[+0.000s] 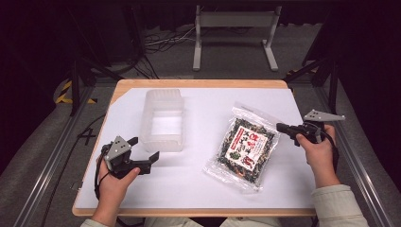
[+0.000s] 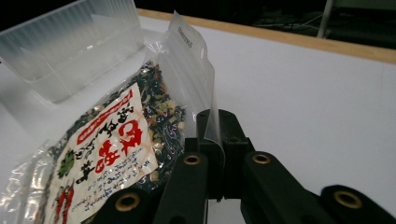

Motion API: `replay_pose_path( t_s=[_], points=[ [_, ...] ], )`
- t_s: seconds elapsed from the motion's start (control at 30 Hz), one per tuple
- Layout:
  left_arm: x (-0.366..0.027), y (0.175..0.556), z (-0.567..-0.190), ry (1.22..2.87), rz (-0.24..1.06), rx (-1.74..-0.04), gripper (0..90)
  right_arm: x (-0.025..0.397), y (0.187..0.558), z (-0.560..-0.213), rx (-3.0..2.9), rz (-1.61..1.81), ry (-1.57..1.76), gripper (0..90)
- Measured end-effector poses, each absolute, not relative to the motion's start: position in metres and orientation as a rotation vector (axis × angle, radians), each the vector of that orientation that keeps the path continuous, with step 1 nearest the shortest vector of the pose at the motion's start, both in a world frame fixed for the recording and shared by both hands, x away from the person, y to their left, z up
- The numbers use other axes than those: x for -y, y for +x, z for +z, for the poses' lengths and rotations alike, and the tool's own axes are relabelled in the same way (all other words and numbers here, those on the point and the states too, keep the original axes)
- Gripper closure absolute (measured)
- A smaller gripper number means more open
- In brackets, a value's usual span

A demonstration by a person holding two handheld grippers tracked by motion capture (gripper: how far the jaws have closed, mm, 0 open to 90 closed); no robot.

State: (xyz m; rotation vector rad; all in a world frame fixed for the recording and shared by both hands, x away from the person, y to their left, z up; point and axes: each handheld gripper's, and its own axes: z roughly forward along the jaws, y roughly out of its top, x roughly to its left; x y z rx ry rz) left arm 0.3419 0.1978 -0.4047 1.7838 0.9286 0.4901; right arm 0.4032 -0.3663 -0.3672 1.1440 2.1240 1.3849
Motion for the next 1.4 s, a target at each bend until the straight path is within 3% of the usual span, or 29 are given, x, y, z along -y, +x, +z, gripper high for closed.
replay_pose_path(
  t_s=[0.3,0.93,1.4],
  points=[
    [-0.198,0.34,-0.4,1.736,0.412,-0.887,4.9,0.365,0.387,-0.328,-2.061,1.432,1.02,90.0],
    [-0.192,0.332,-0.389,1.755,0.496,-0.848,8.1,0.339,0.356,-0.275,-2.023,1.497,0.764,90.0],
    [-0.179,0.336,-0.376,1.741,0.474,-0.815,8.2,0.324,0.351,-0.252,-2.016,1.527,0.662,90.0]
  ],
)
